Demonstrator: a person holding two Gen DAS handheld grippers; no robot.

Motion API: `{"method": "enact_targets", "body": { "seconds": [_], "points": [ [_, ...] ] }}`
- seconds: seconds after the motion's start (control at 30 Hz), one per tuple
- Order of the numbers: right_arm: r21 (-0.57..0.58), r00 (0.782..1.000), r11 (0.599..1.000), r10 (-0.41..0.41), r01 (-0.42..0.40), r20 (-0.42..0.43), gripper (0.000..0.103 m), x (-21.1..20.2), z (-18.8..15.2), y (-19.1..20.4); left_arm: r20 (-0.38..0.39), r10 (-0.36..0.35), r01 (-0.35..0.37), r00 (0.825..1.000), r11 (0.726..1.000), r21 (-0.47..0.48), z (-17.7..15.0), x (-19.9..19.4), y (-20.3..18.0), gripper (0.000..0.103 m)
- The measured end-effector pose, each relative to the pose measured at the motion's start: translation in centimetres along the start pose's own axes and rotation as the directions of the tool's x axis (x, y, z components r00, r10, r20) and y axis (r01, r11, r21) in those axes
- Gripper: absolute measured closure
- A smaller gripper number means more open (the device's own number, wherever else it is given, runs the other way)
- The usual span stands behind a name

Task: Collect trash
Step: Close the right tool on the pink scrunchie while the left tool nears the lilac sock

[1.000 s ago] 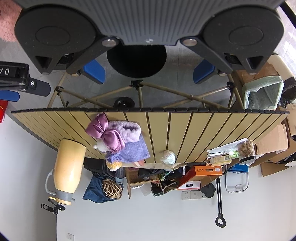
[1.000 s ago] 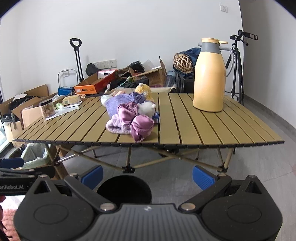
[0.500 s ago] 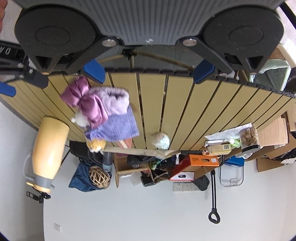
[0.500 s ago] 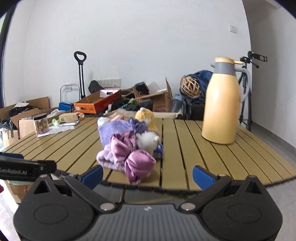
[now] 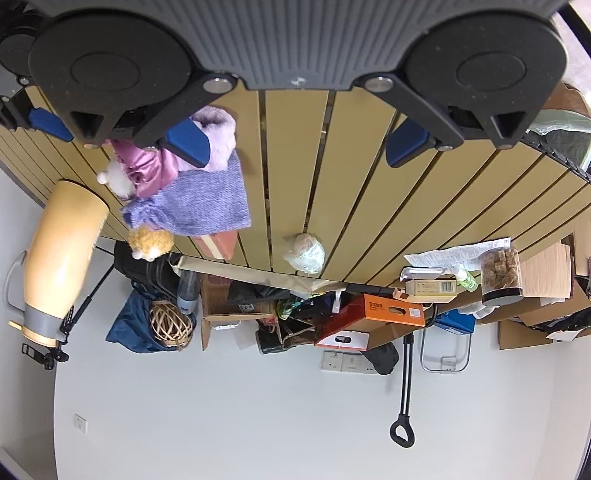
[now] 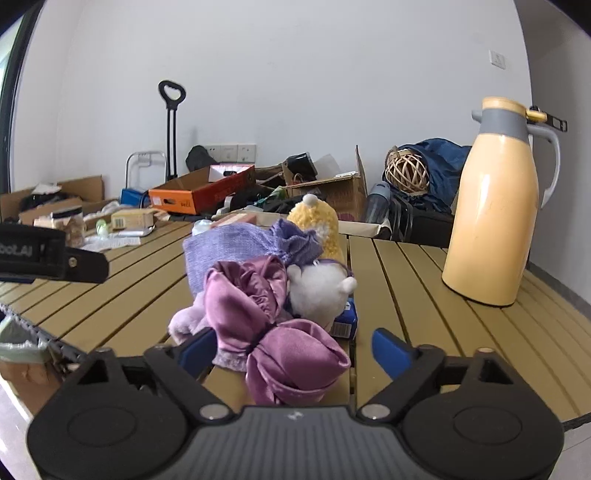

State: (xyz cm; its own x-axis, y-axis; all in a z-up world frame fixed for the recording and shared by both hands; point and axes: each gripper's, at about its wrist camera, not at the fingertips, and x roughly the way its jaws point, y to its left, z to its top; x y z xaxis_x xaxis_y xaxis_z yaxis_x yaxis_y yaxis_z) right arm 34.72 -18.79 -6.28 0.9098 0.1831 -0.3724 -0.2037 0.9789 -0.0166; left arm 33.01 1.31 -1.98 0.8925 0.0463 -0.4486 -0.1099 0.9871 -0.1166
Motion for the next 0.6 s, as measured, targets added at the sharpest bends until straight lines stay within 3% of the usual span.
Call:
{"method": "enact_targets", "body": {
  "seconds": [0.17,0.2,0.27,0.6],
  "points": [
    [-0.024,0.999,0.999,0.023,-0.022,0.023,0.022,0.7,-0.6,0.5,-0.015,0.012,-0.011,1.0,1.0,0.017,-0.5,1.2,0.2,0.0],
    [-0.029,0.999,0.999,0.026,-0.025,0.026,0.025,0.8,-0.6,0.6,-0.024,0.012,-0.012,1.0,1.0,0.017,-0.7,1.4,0.3,0.0],
    [-0.031,0.999,0.999,0.04,-0.039,0.029,0.041,0.9,-0.6,0.9,-0.039,0.016,-0.015,0.999,1.0,0.02,-1.0,1.8,0.5,0.0],
    [-0.079,0.998,0.995,0.06,-0.058,0.024,0.05,0.9,-0.9,1.6,-0.063,0.021,-0.019,0.998,0.999,0.029,-1.6,2.0,0.8,0.0]
  ]
}}
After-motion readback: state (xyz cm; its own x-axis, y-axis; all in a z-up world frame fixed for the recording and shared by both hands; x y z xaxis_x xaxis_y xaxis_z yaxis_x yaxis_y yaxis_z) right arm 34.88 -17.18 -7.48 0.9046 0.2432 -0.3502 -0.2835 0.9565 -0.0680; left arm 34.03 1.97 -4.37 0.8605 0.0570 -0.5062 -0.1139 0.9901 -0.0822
